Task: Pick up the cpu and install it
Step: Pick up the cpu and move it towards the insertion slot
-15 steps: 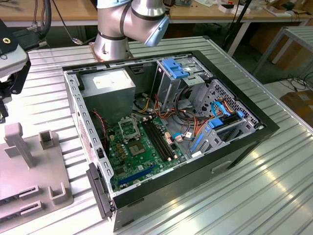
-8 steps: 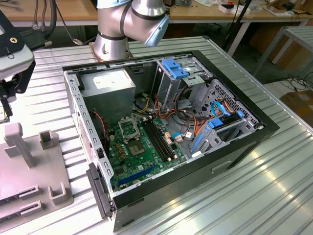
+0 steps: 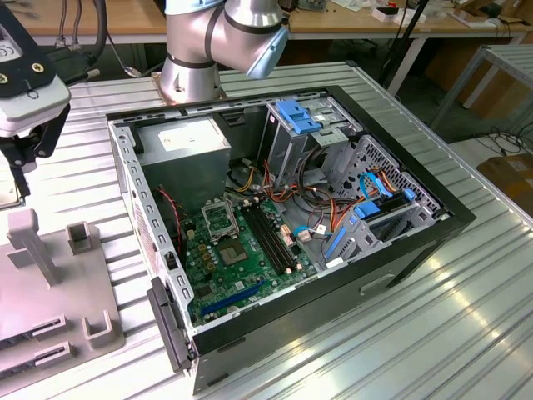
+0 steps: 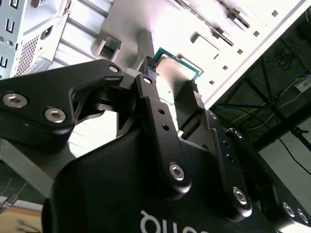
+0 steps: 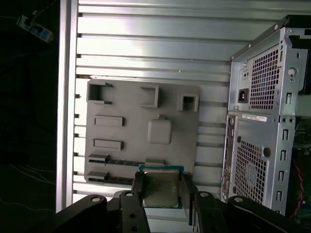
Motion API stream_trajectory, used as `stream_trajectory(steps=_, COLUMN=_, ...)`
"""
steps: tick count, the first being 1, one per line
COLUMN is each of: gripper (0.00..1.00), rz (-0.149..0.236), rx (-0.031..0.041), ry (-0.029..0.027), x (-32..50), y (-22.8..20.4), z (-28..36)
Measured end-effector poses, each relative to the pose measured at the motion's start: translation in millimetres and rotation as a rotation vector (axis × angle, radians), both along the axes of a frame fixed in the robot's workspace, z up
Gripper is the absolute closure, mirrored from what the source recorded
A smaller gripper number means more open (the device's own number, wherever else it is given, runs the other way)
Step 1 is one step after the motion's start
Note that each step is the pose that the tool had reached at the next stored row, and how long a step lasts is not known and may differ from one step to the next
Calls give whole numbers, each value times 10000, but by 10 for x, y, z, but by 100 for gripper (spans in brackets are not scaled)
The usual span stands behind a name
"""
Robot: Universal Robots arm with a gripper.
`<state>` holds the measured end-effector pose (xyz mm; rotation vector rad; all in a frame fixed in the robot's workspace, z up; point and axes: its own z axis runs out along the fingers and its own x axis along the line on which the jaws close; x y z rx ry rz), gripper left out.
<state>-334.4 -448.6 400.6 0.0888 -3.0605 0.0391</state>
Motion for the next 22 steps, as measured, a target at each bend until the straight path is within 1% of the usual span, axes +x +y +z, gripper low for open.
stream_trajectory(steps=22, gripper=59, rz=0, rx=0, ry=0, x=151, y=0, z=0)
